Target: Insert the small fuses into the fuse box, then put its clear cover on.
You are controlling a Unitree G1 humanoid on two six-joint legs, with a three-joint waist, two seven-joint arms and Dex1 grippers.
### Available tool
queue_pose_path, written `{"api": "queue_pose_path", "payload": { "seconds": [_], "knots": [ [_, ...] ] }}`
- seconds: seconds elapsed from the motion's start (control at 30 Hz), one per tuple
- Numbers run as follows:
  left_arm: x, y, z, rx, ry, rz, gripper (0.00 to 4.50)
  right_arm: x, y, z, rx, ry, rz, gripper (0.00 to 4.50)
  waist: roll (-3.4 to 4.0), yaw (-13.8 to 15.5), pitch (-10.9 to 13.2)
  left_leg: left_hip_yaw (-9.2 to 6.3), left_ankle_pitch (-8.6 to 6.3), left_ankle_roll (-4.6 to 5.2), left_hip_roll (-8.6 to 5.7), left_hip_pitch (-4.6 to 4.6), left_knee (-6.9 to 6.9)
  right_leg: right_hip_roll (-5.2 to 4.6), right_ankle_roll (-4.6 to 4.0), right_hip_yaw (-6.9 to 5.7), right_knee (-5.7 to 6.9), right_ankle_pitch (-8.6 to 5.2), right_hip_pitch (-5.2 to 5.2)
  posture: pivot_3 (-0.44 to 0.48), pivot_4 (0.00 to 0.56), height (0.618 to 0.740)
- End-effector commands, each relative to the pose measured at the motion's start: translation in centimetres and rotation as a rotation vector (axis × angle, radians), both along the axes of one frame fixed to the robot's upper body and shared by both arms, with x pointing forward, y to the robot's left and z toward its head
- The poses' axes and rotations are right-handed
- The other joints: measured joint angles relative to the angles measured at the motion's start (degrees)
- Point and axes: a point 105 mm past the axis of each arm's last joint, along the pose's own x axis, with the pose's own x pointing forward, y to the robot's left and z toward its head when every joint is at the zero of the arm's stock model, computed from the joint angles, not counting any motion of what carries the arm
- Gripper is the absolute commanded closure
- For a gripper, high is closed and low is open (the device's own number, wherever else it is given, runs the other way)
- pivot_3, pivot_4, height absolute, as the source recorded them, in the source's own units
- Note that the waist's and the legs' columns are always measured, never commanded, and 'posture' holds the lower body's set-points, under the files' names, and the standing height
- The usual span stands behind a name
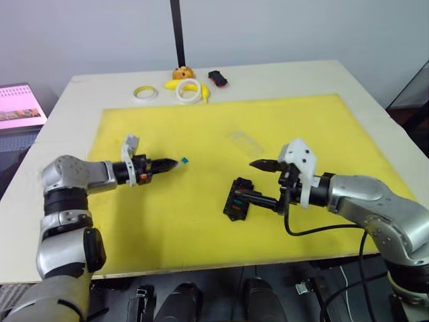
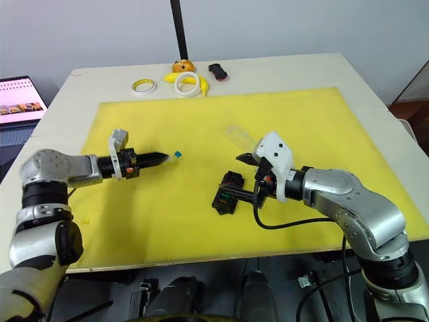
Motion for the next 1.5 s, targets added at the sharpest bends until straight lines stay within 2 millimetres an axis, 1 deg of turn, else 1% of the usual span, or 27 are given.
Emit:
{"api": "queue_pose_path", "payload": {
  "seconds": [0.03, 0.1, 0.2, 0.27, 0.43, 0.5, 0.53, 0.6, 0.63, 1.07, 1.13, 1.17, 1.27, 1.5],
  "knots": [
    [-3.0, -2.4, 5.4, -0.052, -0.246, -0.214, 4.48, -1.0, 0.3, 2.8, 0.185, 0.03, 0.041, 0.0, 0.0, -0.1, 0.0, 0.0, 0.0, 0.0, -0.01, -0.03, 0.0, 0.0, 0.0, 0.01, -0.02, 0.0, -0.01, 0.0, 0.15, 0.74],
    [-4.1, -3.6, 6.4, -0.062, -0.321, -0.29, 4.48, -1.3, 0.5, 3.6, 0.299, 0.088, 0.054, 0.0, 0.02, -0.1, 0.0, 0.01, 0.0, 0.01, -0.01, 0.03, -0.05, -0.02, 0.0, 0.02, -0.03, 0.0, 0.01, 0.0, 0.15, 0.74],
    [-5.0, -4.9, 7.3, -0.086, -0.382, -0.36, 4.48, -1.1, 0.9, 4.5, 0.444, 0.169, 0.044, 0.0, 0.03, -0.1, 0.0, 0.02, 0.0, 0.0, 0.04, 0.09, -0.05, 0.02, 0.0, 0.02, -0.03, 0.0, 0.04, 0.0, 0.15, 0.74],
    [-5.4, -5.6, 7.6, -0.1, -0.408, -0.397, 4.48, -1.0, 1.2, 4.9, 0.511, 0.216, 0.038, 0.0, 0.04, -0.1, 0.0, 0.02, 0.01, -0.01, 0.06, 0.08, -0.05, 0.04, 0.0, 0.02, -0.03, 0.0, 0.05, 0.0, 0.15, 0.74],
    [-5.7, -7.6, 7.4, -0.103, -0.45, -0.456, 4.48, -0.7, 2.3, 4.9, 0.56, 0.287, 0.031, 0.0, 0.04, -0.2, 0.0, 0.04, 0.0, 0.0, 0.03, 0.07, -0.05, 0.04, 0.0, 0.02, -0.04, 0.0, 0.03, 0.0, 0.15, 0.74],
    [-5.7, -7.8, 7.4, -0.108, -0.454, -0.464, 4.5, -0.9, 2.6, 4.8, 0.557, 0.301, 0.039, 0.52, 0.04, -0.2, 0.0, 0.04, 0.0, 0.0, 0.03, 0.07, -0.05, 0.04, 0.0, 0.03, -0.04, 0.0, 0.03, 0.0, 0.15, 0.74],
    [-5.7, -7.8, 7.5, -0.113, -0.455, -0.466, 4.5, -1.1, 2.8, 4.9, 0.556, 0.306, 0.044, 0.86, 0.04, -0.2, 0.0, 0.04, 0.0, 0.0, 0.03, 0.06, -0.05, 0.04, 0.0, 0.03, -0.05, 0.0, 0.02, 0.0, 0.15, 0.74],
    [-5.7, -7.8, 7.6, -0.122, -0.457, -0.469, 4.5, -1.2, 3.0, 4.9, 0.55, 0.312, 0.055, 1.75, 0.04, -0.2, 0.0, 0.05, 0.0, 0.0, 0.03, 0.07, -0.06, 0.05, 0.0, 0.03, -0.04, 0.0, 0.02, 0.0, 0.15, 0.74],
    [-5.6, -7.9, 7.6, -0.134, -0.451, -0.467, 4.5, -1.2, 3.2, 4.9, 0.546, 0.313, 0.058, 2.27, 0.04, -0.2, 0.0, 0.05, 0.0, 0.0, 0.04, 0.07, -0.06, 0.05, 0.0, 0.03, -0.04, 0.0, 0.01, 0.0, 0.15, 0.74],
    [-5.5, -8.2, 7.6, -0.156, -0.438, -0.467, 4.5, -0.9, 3.0, 5.0, 0.525, 0.313, 0.042, 2.27, 0.04, -0.2, 0.0, 0.04, 0.0, 0.0, 0.03, 0.06, -0.05, 0.05, 0.0, 0.03, -0.04, 0.0, 0.02, 0.0, 0.15, 0.74],
    [-5.4, -8.3, 7.4, -0.149, -0.428, -0.46, 4.5, -0.9, 3.0, 4.9, 0.519, 0.312, 0.04, 2.79, 0.04, -0.2, 0.0, 0.04, 0.0, 0.0, 0.02, 0.06, -0.04, 0.05, 0.0, 0.03, -0.04, 0.0, 0.03, 0.0, 0.15, 0.74],
    [-5.3, -8.3, 7.3, -0.146, -0.423, -0.458, 4.5, -0.9, 3.0, 4.9, 0.517, 0.311, 0.04, 3.14, 0.04, -0.2, 0.0, 0.04, 0.0, 0.0, 0.02, 0.06, -0.04, 0.05, 0.0, 0.03, -0.04, 0.0, 0.03, 0.0, 0.15, 0.74],
    [-5.5, -8.4, 7.5, -0.159, -0.431, -0.464, 4.5, -0.8, 2.7, 5.0, 0.513, 0.303, 0.034, 4.48, 0.04, -0.2, 0.0, 0.04, 0.0, 0.0, 0.02, 0.06, -0.04, 0.06, 0.0, 0.02, -0.04, 0.0, 0.02, 0.0, 0.15, 0.74],
    [-5.5, -8.6, 7.5, -0.169, -0.434, -0.465, 4.5, -0.7, 2.6, 5.2, 0.5, 0.299, 0.039, 4.48, 0.04, -0.2, 0.0, 0.05, 0.0, 0.0, 0.02, 0.06, -0.04, 0.05, 0.0, 0.03, -0.04, 0.0, 0.02, 0.0, 0.15, 0.74]
  ]
}}
